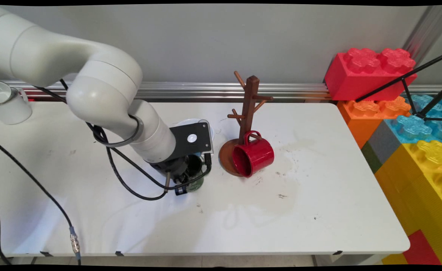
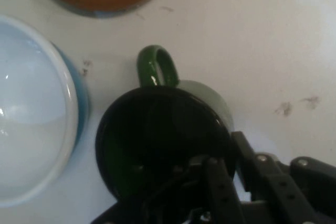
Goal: Place the picked object on the table
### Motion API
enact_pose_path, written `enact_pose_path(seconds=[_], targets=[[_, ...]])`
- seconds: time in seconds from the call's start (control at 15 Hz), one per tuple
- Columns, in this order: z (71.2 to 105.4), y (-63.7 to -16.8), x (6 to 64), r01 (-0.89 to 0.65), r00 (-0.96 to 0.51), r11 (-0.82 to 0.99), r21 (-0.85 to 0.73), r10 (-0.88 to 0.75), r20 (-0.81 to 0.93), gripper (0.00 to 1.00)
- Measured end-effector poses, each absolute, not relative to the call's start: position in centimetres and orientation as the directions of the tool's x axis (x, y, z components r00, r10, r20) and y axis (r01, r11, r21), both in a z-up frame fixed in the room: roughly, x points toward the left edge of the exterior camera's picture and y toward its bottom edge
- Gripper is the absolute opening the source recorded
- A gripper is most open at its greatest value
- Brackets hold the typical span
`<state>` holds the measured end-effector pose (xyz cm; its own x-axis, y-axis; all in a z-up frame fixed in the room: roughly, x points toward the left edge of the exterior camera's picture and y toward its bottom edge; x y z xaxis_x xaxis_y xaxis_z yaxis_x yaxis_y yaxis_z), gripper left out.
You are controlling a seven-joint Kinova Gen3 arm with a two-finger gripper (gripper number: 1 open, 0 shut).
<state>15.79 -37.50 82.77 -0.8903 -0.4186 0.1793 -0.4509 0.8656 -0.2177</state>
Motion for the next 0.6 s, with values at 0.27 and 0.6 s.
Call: enact_pose_path(seconds=[0.27, 0.6], targets=[[82.41, -37.47, 15.89, -0.443, -0.894, 0.868, -0.224, -0.413, 0.172, 1.00], [82.32, -37.53, 15.91, -0.447, -0.893, 0.866, -0.226, -0.414, 0.177, 1.00]])
